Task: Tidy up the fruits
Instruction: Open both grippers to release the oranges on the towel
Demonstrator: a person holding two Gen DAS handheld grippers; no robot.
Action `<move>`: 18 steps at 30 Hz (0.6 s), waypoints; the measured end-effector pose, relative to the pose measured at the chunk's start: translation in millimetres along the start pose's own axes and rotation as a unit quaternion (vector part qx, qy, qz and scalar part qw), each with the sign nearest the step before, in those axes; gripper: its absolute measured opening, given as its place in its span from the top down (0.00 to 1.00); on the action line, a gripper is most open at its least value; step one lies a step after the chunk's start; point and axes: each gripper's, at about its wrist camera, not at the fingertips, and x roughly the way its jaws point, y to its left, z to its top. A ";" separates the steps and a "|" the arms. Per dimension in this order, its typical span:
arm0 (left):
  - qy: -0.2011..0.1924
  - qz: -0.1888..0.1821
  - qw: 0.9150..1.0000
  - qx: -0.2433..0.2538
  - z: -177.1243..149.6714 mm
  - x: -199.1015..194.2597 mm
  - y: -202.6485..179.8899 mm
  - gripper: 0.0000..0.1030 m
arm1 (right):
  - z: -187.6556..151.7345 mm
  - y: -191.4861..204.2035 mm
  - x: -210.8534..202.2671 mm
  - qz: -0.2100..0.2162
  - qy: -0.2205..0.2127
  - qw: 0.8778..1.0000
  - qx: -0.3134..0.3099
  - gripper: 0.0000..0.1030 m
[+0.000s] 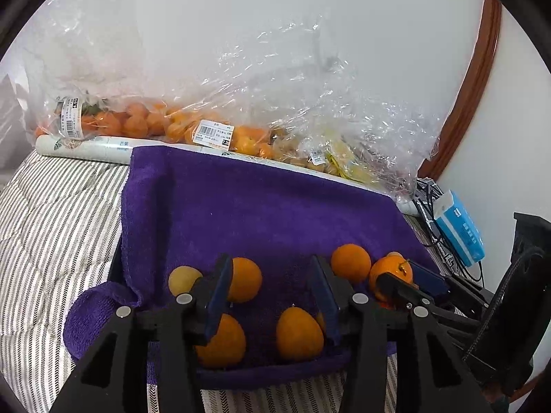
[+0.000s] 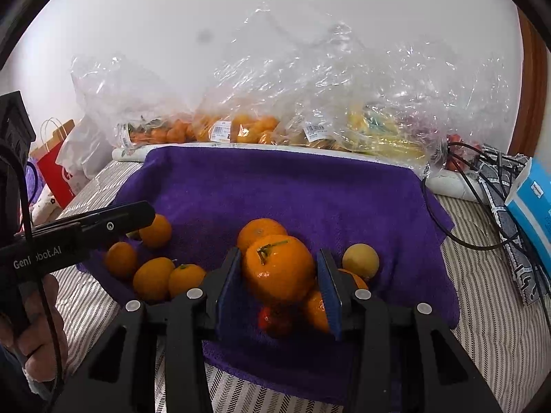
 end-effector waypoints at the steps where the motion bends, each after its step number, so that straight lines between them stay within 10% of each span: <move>1: 0.000 0.001 1.000 0.001 0.0 0.1 -0.1 0.56 | -0.1 0.0 -0.3 0.000 0.000 1.000 -0.001 0.58; 18: -0.026 0.041 0.999 0.010 4.3 -23.0 -4.7 0.37 | 2.4 5.0 -12.7 0.016 0.000 1.000 -0.007 0.30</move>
